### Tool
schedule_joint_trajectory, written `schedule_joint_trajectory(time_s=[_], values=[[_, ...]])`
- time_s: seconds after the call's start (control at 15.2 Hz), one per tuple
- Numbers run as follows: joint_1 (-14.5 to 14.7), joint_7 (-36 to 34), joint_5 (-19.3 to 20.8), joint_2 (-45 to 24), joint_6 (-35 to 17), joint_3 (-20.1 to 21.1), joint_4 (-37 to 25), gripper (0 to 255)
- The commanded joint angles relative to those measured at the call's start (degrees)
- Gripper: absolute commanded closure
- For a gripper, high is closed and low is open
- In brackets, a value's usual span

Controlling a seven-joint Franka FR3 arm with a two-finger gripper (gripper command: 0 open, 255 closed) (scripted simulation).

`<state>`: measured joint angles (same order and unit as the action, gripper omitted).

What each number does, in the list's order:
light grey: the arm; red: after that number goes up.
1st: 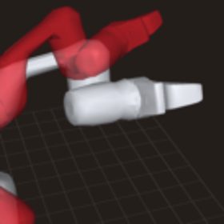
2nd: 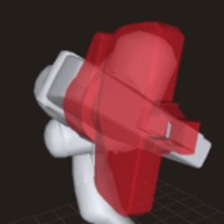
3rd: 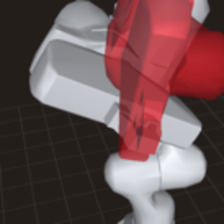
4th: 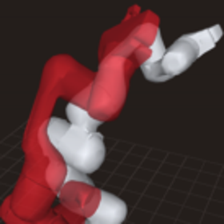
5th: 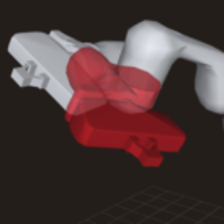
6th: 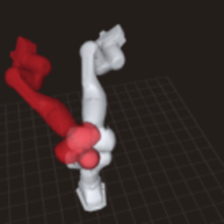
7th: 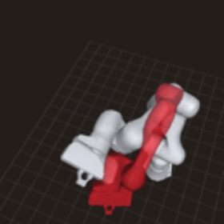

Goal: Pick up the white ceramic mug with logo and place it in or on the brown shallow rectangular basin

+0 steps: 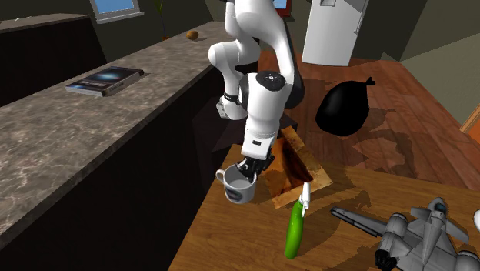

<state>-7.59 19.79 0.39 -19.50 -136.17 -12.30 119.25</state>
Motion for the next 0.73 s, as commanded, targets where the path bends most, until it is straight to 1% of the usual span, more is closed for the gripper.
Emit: schedule_joint_trajectory(time_s=[0.0,0.66], values=[[0.0,0.0,0.2,1.1,1.5,-0.2,-0.5,255],[0.5,-0.4,1.4,6.0,8.2,-0.6,-2.3,255]])
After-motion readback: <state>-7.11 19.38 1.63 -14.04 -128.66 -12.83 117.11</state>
